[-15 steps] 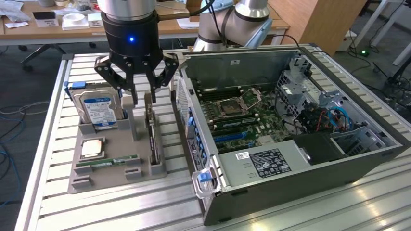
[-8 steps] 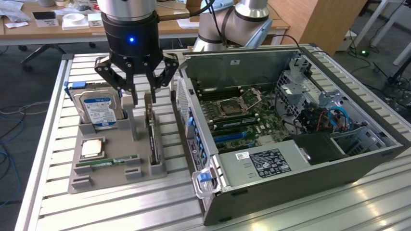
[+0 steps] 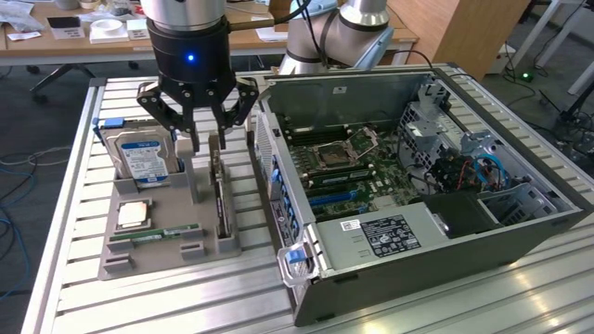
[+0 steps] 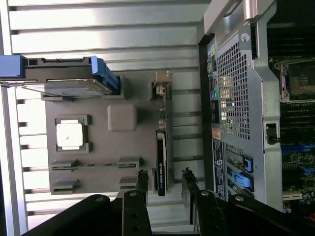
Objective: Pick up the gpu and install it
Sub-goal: 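Pick up the gpu and move the gpu toward the slot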
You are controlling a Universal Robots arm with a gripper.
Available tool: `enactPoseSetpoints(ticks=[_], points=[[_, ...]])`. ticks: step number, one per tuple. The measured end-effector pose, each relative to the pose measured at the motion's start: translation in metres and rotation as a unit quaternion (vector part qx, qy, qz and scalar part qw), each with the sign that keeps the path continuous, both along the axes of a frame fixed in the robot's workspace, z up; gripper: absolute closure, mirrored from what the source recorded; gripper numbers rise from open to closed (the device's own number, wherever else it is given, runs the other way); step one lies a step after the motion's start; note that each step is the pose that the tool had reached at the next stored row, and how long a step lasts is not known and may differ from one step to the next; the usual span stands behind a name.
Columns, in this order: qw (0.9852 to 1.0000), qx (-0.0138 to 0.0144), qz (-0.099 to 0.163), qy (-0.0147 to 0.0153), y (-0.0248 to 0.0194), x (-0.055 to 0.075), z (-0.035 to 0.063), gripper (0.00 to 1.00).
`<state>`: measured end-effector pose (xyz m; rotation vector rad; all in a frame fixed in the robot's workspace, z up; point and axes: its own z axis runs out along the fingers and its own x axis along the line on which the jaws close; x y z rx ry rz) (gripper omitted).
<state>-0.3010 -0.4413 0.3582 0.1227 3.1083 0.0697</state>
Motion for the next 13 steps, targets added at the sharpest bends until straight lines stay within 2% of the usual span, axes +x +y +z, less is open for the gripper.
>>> enactPoseSetpoints(ticks=[6,13], points=[[1.0000,0.0000,0.000,0.0000,0.0000,0.000,-0.0004,0.58],[1.0000,0.0000,0.000,0.0000,-0.0001,0.000,-0.0099,0.58]])
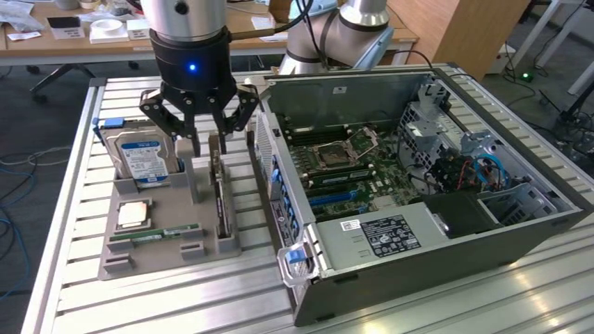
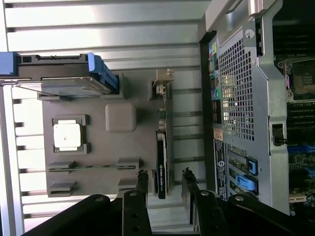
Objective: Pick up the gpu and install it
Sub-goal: 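Pick up the gpu and move the gpu toward the slot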
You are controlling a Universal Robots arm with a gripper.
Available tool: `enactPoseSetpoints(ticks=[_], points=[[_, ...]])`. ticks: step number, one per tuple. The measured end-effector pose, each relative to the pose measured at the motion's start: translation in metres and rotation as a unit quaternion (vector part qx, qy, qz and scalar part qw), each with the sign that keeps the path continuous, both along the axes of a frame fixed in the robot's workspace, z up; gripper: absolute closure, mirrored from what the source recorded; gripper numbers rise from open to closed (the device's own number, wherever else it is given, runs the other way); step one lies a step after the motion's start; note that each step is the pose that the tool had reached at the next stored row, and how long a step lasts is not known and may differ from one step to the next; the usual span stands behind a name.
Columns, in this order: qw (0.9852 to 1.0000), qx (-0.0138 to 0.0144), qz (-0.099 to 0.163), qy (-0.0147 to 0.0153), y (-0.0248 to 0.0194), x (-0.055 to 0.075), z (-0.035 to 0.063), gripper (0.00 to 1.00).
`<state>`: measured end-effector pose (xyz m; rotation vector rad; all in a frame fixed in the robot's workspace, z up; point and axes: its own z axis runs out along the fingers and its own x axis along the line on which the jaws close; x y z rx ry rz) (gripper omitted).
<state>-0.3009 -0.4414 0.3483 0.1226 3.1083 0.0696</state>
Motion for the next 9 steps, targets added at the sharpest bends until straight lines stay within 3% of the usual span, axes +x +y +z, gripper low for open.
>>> enactPoseSetpoints(ticks=[9], points=[[1.0000,0.0000,0.000,0.0000,0.0000,0.0000,-0.0017,0.58]])
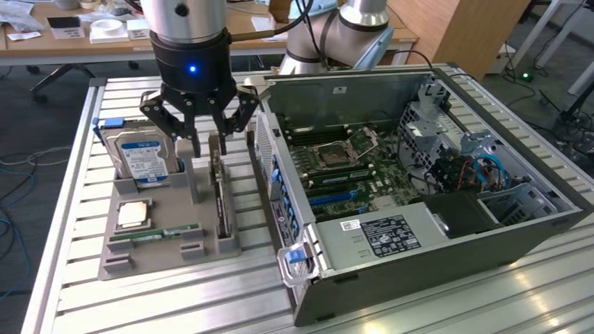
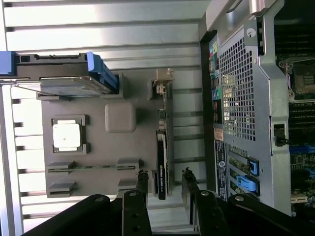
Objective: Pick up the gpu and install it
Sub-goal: 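Pick up the gpu and move the gpu toward the slot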
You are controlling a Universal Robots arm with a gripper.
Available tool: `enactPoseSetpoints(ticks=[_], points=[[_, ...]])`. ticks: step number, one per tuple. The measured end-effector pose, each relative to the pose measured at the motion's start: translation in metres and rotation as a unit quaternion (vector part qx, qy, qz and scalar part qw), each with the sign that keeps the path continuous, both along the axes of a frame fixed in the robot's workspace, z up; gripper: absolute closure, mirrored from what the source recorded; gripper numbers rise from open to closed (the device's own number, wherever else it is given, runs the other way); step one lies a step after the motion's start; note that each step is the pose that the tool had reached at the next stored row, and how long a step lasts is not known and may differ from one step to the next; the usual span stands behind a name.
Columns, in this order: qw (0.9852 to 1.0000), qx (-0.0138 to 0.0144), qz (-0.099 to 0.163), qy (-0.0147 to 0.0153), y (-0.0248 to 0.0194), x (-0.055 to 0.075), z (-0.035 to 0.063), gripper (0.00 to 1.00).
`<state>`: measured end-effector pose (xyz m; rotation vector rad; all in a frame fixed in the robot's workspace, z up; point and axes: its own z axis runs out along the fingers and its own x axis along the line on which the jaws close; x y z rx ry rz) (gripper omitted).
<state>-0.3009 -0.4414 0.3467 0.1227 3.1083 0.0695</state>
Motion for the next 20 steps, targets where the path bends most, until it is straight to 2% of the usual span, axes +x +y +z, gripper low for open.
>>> enactPoseSetpoints(ticks=[20], points=[[1.0000,0.0000,0.000,0.0000,0.0000,0.0000,-0.0062,0.58]])
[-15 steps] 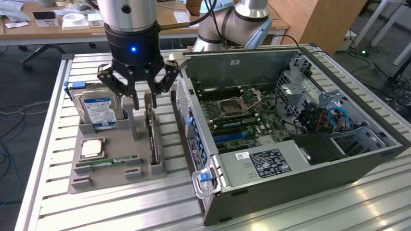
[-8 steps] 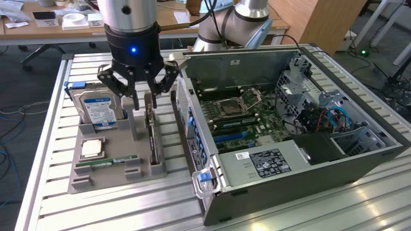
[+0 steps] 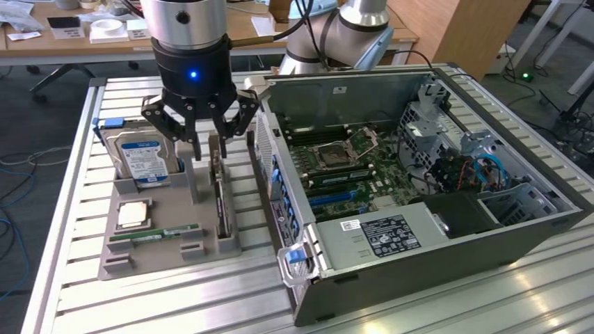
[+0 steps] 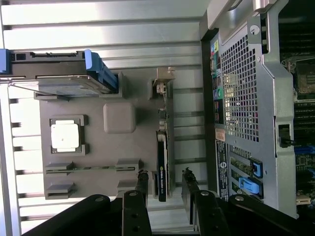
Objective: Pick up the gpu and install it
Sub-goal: 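Pick up the gpu and move the gpu toward the slot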
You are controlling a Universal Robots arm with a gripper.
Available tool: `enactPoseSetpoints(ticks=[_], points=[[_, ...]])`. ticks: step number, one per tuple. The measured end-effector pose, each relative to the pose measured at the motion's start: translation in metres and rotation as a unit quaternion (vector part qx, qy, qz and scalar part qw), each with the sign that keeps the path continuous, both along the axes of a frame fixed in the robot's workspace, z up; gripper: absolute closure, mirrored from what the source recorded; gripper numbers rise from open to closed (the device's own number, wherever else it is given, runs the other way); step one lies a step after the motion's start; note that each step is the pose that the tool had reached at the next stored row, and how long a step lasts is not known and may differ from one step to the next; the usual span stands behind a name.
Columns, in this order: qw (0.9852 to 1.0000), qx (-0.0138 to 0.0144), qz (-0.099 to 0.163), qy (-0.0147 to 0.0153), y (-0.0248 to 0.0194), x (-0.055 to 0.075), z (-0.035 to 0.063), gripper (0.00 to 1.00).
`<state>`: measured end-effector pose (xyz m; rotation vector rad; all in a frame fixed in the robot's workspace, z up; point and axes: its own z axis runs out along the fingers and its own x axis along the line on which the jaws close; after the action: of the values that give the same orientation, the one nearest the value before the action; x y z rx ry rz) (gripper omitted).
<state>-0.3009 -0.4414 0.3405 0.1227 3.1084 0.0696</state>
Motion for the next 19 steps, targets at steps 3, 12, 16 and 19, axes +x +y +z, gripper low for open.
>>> enactPoseSetpoints(ticks=[3,12,16,19], points=[[1.0000,0.0000,0.000,0.0000,0.0000,0.0000,0.0000,0.58],[1.0000,0.0000,0.000,0.0000,0.0000,0.0000,-0.0012,0.58],[1.0000,0.0000,0.000,0.0000,0.0000,0.0000,-0.0015,0.58],[1.0000,0.0000,0.000,0.0000,0.0000,0.0000,-0.0028,0.58]])
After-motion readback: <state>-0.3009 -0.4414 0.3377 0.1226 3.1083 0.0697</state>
